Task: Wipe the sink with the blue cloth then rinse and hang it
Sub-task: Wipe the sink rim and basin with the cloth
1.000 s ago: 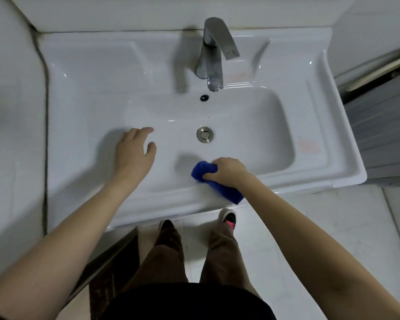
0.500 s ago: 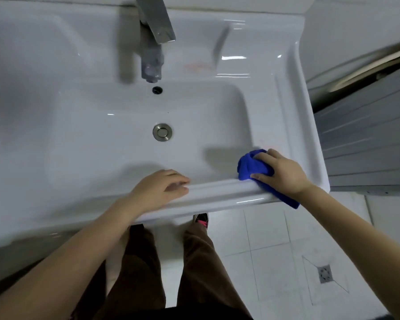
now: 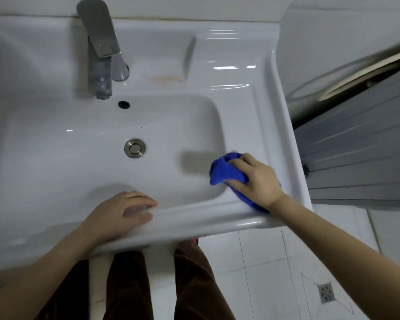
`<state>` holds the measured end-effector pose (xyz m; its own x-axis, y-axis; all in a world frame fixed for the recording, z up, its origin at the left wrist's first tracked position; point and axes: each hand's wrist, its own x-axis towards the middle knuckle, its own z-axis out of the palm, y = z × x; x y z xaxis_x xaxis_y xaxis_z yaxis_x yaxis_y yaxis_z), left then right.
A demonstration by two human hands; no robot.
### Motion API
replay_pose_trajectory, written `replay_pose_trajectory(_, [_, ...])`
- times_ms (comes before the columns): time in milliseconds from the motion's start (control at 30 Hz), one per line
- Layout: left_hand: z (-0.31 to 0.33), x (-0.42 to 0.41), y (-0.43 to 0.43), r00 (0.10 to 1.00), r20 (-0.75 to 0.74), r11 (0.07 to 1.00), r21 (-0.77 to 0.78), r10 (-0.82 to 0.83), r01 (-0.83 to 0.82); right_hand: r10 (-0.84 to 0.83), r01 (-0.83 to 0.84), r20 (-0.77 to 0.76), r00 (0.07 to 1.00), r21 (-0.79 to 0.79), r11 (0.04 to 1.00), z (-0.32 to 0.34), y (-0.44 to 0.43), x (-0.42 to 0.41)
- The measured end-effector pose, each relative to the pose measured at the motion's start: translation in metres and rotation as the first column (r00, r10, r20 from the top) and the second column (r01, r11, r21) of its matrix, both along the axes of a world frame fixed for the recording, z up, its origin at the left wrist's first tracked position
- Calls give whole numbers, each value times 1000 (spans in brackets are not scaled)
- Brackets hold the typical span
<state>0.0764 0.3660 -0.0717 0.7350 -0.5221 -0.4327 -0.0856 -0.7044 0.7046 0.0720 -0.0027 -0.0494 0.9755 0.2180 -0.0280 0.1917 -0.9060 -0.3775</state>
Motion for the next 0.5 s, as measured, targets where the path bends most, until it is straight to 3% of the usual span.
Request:
replay_pose_trajectory(100, [-6,3,2,1000,7,1000,24,-1,1,-407,411,100,908,-29,911,-9,-6,80])
replay_pose_trajectory(167, [-10,3,2,1000,4,999,40,-15,15,-551,552,73,831,10,834,-12,14,131])
replay_pose_trajectory(233, [-9,3,0,1000,-20,999,49,-11,12,-437,437,62,897,19,899,-17,43,140])
replay_pose_trajectory(300, [-4,3,0,999,-36,999,54,12,-10,-161,163,33,986,-58,985,-25,71,101])
replay_pose_trajectory(367, [1,2,-1,999,-47,999,51,17,-15,16,-15,22,1000,-65,998,-27,79,48])
replay_pose_trajectory(400, [2,2,-1,998,-52,999,45,19,-17,-2,3,29,1000,-30,1000,-25,74,31])
replay_pose_trajectory(500, [2,4,0,996,-60,998,34,59,-57,-271,270,30,962,39,962,-19,51,33])
